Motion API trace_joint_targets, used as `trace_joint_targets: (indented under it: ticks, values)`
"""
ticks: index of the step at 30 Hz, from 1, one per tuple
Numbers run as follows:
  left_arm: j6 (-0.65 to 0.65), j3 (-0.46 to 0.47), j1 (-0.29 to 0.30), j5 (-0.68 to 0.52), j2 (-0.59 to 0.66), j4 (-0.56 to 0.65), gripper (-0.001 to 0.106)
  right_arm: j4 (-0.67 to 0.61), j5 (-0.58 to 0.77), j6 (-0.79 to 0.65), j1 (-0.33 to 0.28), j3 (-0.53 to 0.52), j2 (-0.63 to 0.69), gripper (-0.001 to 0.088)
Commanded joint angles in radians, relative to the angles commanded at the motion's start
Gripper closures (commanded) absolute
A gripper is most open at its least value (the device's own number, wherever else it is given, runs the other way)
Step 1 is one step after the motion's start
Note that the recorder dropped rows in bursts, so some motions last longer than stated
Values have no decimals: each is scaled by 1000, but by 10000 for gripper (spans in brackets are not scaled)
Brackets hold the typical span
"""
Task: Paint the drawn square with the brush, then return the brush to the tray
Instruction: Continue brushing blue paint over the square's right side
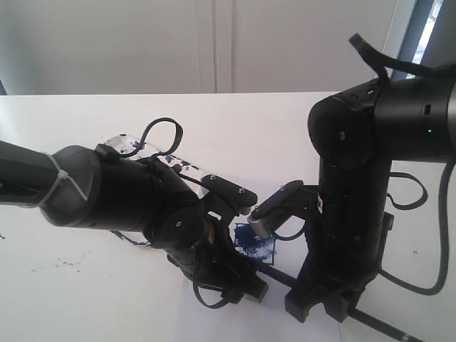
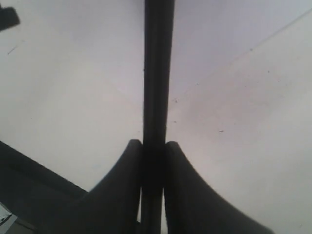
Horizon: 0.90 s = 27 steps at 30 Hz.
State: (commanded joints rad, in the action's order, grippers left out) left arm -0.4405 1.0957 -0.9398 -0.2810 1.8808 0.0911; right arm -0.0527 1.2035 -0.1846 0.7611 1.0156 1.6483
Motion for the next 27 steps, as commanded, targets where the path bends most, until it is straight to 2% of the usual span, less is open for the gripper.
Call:
trace_joint_targets:
  ticks: [27]
  values:
    - [0, 0, 0, 0, 0, 0, 304, 155, 18, 82, 0, 0, 0, 868]
